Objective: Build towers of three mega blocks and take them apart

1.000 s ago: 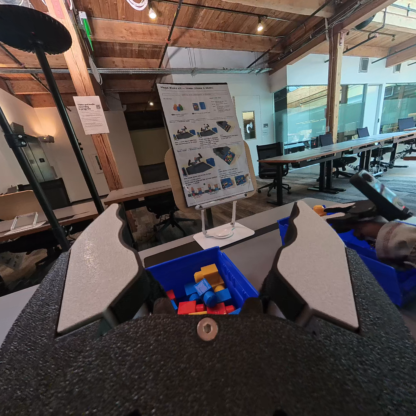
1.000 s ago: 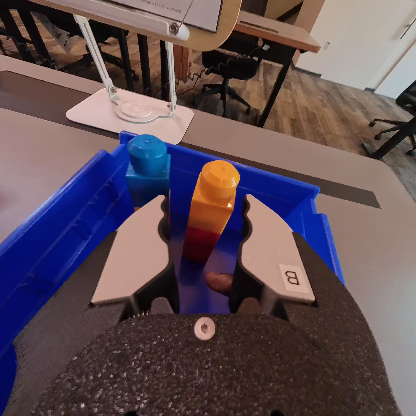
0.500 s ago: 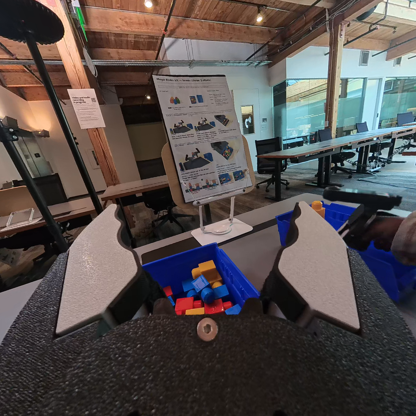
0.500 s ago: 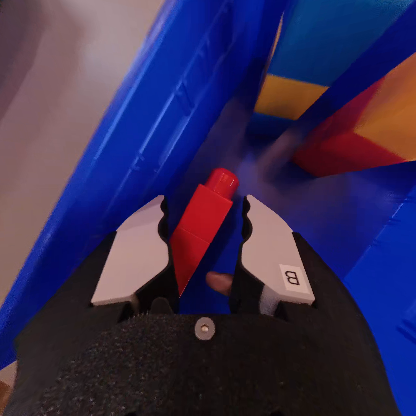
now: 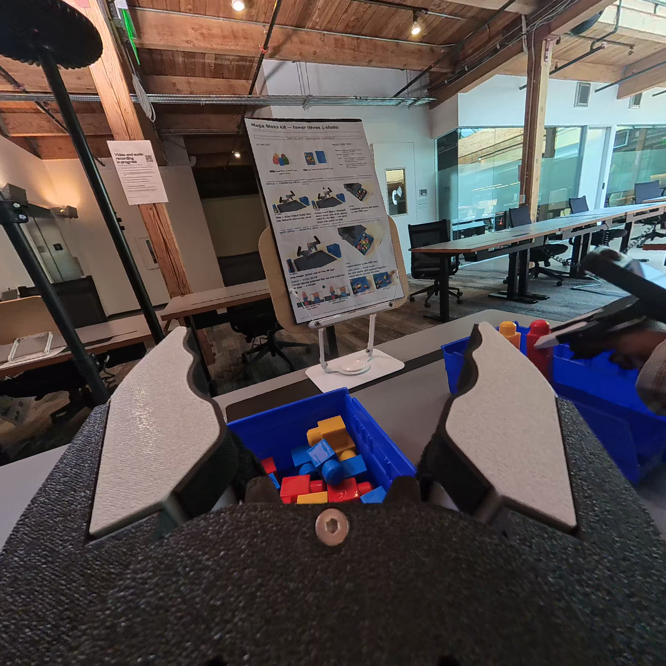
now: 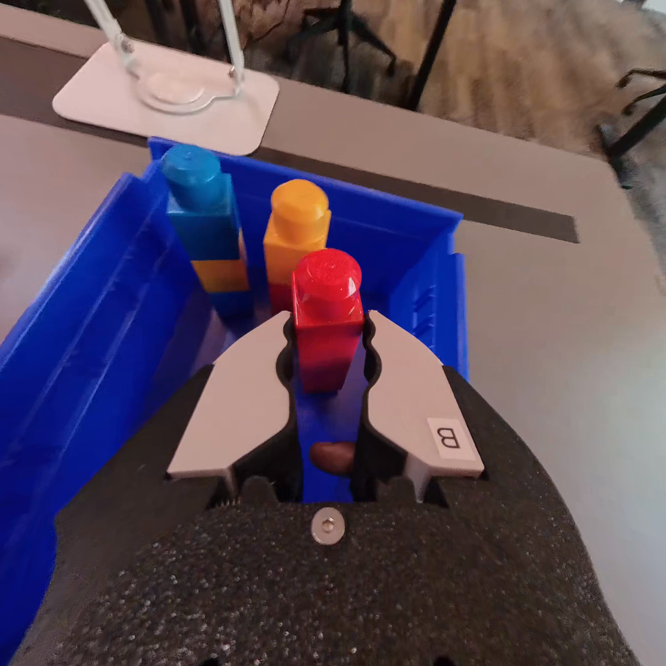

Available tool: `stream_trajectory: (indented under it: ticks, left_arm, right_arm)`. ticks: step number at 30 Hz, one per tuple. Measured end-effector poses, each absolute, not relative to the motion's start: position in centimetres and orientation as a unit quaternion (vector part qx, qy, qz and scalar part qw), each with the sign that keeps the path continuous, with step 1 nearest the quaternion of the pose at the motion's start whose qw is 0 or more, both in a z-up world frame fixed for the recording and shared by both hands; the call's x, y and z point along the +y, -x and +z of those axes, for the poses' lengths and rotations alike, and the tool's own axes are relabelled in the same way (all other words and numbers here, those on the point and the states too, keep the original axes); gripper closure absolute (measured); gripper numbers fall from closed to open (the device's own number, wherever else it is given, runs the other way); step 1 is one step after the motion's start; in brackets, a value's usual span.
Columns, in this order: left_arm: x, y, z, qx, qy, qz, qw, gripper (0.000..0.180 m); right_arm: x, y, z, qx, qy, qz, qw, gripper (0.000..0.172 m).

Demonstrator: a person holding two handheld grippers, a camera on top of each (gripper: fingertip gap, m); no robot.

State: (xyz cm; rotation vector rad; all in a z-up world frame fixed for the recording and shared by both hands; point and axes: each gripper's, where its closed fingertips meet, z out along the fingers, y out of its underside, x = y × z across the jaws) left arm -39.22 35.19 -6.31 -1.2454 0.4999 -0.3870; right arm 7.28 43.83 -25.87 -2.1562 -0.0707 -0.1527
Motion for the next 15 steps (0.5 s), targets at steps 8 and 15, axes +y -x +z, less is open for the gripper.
stream_trajectory:
  ticks: [8, 15]
  left_arm:
    - [35.0, 39.4, -6.2, 0.229, 0.572, -0.179, 0.767, 0.045]
    - [34.8, 39.4, -6.2, 0.231, 0.574, -0.178, 0.765, 0.045]
  right_arm:
    - [45.0, -10.1, -24.8, 0.039, 0.840, -0.096, 0.533, 0.136]
    - [46.1, -10.4, -26.3, 0.062, 0.846, -0.081, 0.524, 0.136]
